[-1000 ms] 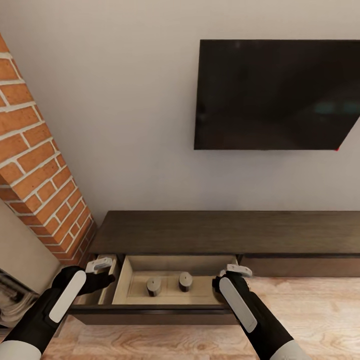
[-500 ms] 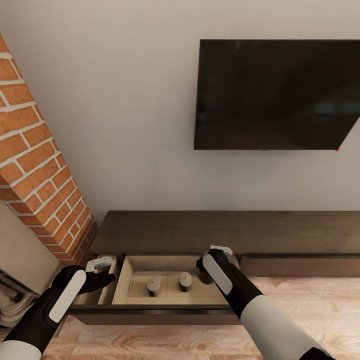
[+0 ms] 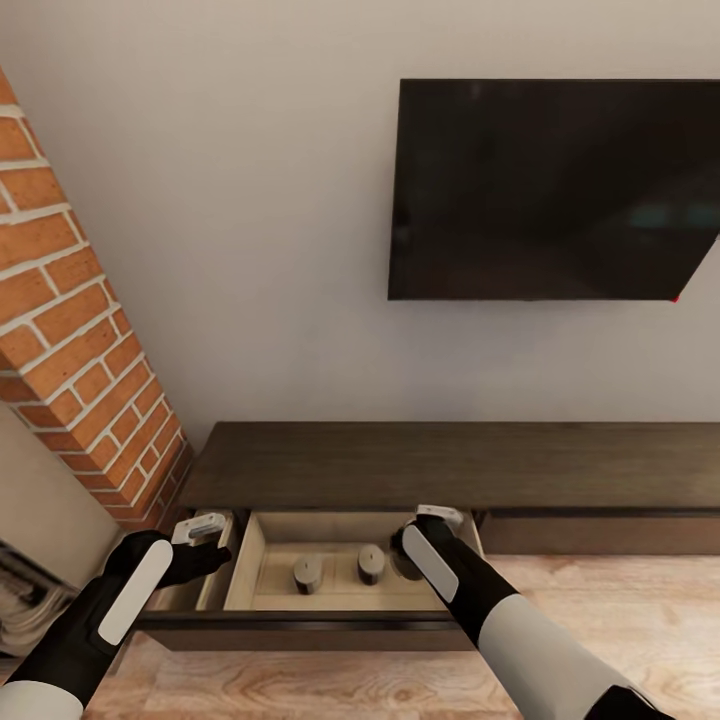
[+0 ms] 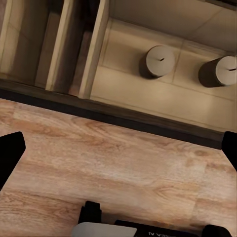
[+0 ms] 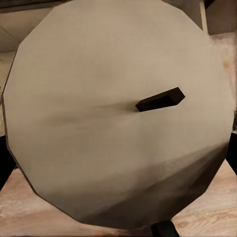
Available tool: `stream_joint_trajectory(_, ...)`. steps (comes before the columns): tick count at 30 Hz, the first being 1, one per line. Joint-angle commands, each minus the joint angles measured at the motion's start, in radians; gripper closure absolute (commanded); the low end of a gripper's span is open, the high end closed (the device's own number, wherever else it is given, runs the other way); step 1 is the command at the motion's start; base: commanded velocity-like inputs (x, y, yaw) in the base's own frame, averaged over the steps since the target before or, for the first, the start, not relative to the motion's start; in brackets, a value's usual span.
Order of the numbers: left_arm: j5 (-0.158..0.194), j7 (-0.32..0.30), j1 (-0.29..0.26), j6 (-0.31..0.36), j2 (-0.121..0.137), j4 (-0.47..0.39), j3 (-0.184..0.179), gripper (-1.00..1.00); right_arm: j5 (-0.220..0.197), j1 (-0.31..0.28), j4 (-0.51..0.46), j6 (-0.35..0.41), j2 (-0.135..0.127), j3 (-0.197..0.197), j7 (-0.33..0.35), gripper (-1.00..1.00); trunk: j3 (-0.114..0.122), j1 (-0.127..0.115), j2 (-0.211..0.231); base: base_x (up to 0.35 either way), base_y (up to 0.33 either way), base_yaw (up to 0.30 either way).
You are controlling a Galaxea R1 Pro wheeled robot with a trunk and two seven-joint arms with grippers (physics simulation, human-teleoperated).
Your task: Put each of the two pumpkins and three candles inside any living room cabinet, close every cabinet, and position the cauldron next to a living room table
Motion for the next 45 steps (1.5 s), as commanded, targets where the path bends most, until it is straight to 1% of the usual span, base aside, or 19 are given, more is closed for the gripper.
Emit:
stream_joint_trajectory(1, 0.010, 0.009, -0.001, 0.001, 0.001, -0.001, -0.003, -1.00, -0.007, -0.001, 0.002, -0.011, 0.000, 0.004, -0.008, 1.00, -0.001, 0.000, -0.001, 0.167, 0.000, 0.000)
stream_joint_trajectory(4, 0.010, 0.008, -0.001, 0.002, 0.002, -0.001, -0.003, -1.00, -0.004, -0.001, 0.028, -0.030, 0.000, 0.004, -0.008, 1.00, -0.001, 0.000, -0.001, 0.184, 0.000, 0.000)
stream_joint_trajectory(10, 0.010, 0.007, -0.001, 0.002, 0.002, -0.001, -0.003, -1.00, -0.003, -0.001, 0.044, -0.036, 0.001, 0.004, -0.008, 1.00, -0.001, 0.000, -0.001, 0.042, 0.000, 0.000)
stream_joint_trajectory(15, 0.010, 0.006, -0.001, 0.002, 0.001, -0.001, -0.003, -1.00, -0.004, -0.001, 0.068, -0.038, 0.001, 0.003, -0.008, 1.00, -0.001, 0.000, -0.001, 0.166, 0.000, 0.000)
stream_joint_trajectory(20, 0.010, 0.006, -0.001, 0.001, 0.001, -0.003, -0.004, -1.00, -0.003, -0.001, 0.100, -0.061, 0.000, 0.003, -0.008, 1.00, -0.001, 0.000, -0.001, 0.083, 0.000, 0.000)
stream_joint_trajectory(22, 0.010, 0.006, -0.001, 0.001, 0.000, -0.023, -0.003, -1.00, -0.003, -0.001, 0.102, -0.063, -0.001, 0.004, -0.008, 1.00, -0.001, 0.000, -0.001, 0.248, 0.000, 0.000)
stream_joint_trajectory(26, 0.012, 0.007, 0.001, 0.003, 0.001, -0.094, -0.001, -1.00, -0.003, -0.001, 0.104, -0.065, -0.001, 0.003, -0.008, 1.00, -0.001, 0.000, -0.001, 0.125, 0.000, 0.000)
stream_joint_trajectory(34, 0.022, 0.005, 0.004, 0.005, 0.001, -0.117, -0.001, -1.00, -0.005, -0.001, 0.105, -0.062, -0.002, 0.004, -0.006, 1.00, -0.001, 0.000, -0.001, 0.012, 0.000, 0.000)
stream_joint_trajectory(45, 0.026, 0.005, 0.006, 0.006, 0.000, -0.124, -0.001, -1.00, -0.011, -0.001, 0.115, -0.046, -0.004, 0.002, -0.006, 1.00, -0.036, 0.042, -0.078, 0.000, 0.000, 0.000)
